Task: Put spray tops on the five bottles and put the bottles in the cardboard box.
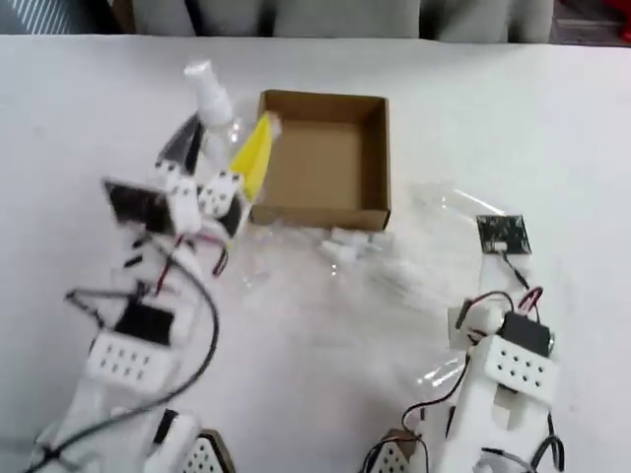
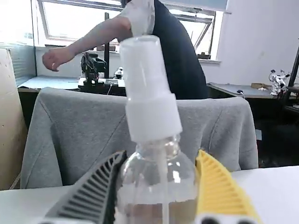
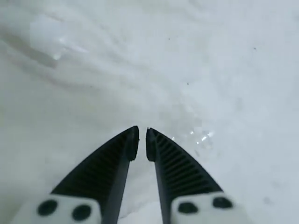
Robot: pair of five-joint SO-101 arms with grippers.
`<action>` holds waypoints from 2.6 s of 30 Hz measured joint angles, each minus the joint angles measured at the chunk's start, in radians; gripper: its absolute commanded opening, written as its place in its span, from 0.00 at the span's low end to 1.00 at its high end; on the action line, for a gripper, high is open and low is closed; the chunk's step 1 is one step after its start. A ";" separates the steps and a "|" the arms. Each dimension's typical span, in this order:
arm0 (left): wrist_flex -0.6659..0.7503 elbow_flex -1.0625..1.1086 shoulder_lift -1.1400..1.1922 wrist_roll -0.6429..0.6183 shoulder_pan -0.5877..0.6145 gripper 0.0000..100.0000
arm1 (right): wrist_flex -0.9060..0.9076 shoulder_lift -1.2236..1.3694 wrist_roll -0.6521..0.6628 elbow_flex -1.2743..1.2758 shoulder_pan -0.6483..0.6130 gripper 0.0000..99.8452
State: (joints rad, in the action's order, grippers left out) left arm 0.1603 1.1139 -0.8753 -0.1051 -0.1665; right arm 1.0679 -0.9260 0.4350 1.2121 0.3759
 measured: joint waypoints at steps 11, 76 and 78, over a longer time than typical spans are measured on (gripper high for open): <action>0.224 -0.393 0.687 0.000 0.000 0.02 | -0.057 0.009 0.054 0.068 0.011 0.02; 0.496 -1.283 1.840 0.000 0.051 0.02 | -0.132 0.009 0.089 0.123 -0.031 0.02; 0.496 -1.283 1.840 0.000 0.051 0.02 | -0.132 0.009 0.089 0.123 -0.031 0.02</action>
State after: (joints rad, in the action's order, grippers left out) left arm 0.6559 -0.1688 0.9643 -0.1051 -0.1158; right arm 0.9360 -0.9168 0.5240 1.3349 0.3452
